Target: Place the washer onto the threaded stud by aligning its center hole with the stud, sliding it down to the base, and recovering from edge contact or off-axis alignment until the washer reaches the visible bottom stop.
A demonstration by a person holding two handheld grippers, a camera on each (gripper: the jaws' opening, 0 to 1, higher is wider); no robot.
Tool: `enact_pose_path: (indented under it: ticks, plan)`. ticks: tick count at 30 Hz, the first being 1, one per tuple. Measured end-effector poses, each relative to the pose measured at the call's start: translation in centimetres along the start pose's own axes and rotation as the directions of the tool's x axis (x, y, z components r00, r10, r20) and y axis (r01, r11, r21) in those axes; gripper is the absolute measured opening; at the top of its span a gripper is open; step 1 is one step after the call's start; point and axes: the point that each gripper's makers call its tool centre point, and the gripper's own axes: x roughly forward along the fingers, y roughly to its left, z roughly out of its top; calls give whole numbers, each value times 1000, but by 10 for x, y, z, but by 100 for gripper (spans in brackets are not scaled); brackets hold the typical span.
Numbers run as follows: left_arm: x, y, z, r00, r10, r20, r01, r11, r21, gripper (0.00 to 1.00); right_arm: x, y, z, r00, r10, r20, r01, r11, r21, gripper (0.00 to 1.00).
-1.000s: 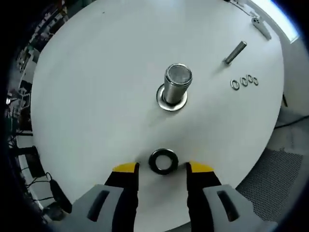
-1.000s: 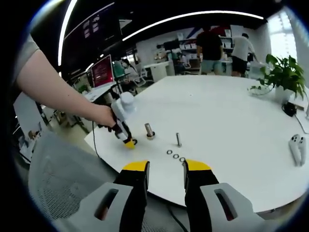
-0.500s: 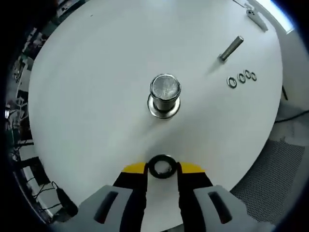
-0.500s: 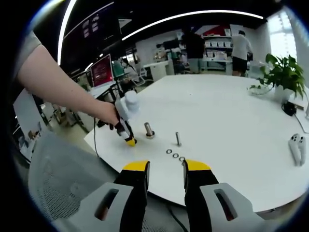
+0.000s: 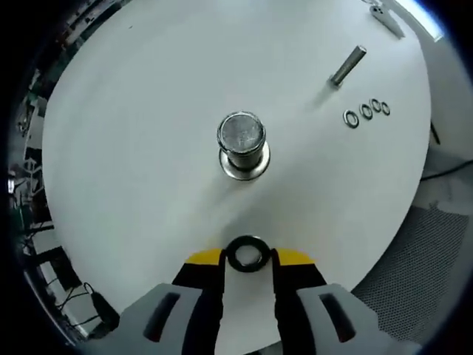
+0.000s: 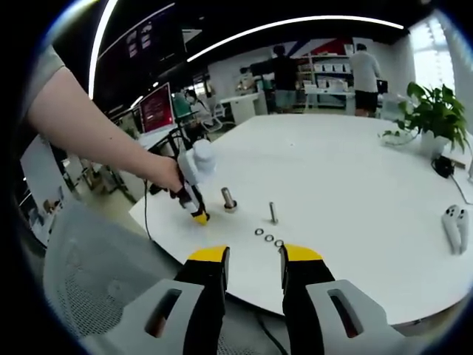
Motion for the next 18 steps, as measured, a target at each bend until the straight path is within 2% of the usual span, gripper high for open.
enact_pose_path:
  ticks: [7,12,15,18]
  plan:
    - [1,3,0,1000,10,6,-10,1000,-6,20,0,0,-1,1000,0,-3,0,1000,-3,30]
    - [0,3,-2,998,9,54,-7,999,-45,19,0,-1,0,1000,-4,0,4,1000,1,30]
    - [0,2,-2,998,-1,69,3,999,-34,19,0,-1,0,1000,-4,0,4,1000,1,30]
    - [1,-2,-4,999,-6,52,5,1000,25,19,0,-1,0,1000,-5,1,5,1000,2,30]
